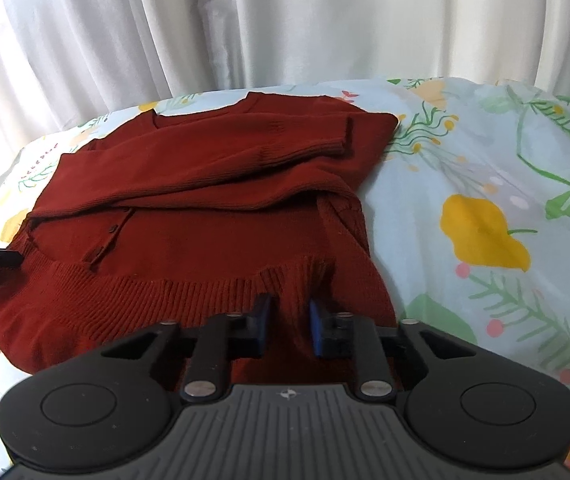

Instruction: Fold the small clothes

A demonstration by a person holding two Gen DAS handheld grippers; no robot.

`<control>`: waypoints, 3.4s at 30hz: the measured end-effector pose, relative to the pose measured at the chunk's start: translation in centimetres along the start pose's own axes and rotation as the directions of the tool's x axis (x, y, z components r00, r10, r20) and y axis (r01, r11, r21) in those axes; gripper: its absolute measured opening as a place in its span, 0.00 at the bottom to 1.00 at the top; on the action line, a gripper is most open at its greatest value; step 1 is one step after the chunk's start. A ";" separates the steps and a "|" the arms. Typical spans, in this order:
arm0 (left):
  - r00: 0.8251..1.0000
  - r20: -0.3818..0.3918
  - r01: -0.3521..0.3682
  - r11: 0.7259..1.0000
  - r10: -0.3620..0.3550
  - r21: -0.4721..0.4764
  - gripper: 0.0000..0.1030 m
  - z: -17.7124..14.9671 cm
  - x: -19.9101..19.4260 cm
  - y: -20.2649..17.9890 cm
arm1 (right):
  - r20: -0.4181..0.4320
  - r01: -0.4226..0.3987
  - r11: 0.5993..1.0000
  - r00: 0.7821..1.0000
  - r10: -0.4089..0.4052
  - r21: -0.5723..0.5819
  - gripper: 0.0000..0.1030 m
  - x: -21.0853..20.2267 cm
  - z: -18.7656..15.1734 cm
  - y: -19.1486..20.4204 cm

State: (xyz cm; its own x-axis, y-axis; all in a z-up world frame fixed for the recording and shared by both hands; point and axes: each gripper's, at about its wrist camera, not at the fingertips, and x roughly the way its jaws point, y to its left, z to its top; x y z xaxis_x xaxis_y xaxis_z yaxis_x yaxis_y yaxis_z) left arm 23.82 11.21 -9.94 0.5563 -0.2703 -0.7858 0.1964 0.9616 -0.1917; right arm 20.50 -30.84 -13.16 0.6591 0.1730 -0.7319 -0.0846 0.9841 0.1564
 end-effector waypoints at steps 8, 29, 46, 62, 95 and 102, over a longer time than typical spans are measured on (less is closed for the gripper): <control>0.995 0.078 0.057 0.998 -0.054 -0.038 0.10 1.1 -2.4 -0.6 | 0.113 0.030 0.999 0.993 -0.026 -0.034 0.07 -2.6 1.5 1.6; 0.989 0.137 0.074 0.991 -0.058 -0.115 0.54 7.5 5.1 1.9 | 0.091 0.061 0.986 0.993 -0.076 0.155 0.26 6.4 9.6 -1.4; 0.991 0.129 -0.019 0.996 0.029 -0.082 0.49 8.7 6.3 1.9 | 0.085 0.135 0.988 0.986 -0.141 0.071 0.25 6.8 8.6 -0.3; 0.994 0.107 0.032 0.999 -0.030 -0.026 0.38 8.7 7.0 1.9 | 0.065 0.141 0.989 0.987 -0.144 0.050 0.13 7.3 9.0 0.0; 0.937 0.347 0.092 0.985 -0.036 -0.144 0.92 14.3 9.6 -3.3 | 0.295 -0.476 0.793 0.875 0.383 0.382 0.47 13.9 14.9 4.5; 0.925 0.379 0.094 0.959 0.014 -0.265 0.92 13.4 14.8 -1.9 | 0.290 -0.457 0.746 0.889 0.355 0.485 0.05 19.1 13.9 0.0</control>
State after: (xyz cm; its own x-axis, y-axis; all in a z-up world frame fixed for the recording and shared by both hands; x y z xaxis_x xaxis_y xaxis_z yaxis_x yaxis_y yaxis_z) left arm 42.47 4.74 -13.34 0.8235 -0.2549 -0.5069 0.0266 0.9098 -0.4142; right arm 43.49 -28.12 -17.88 0.7723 0.4916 -0.4024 -0.0014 0.6348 0.7727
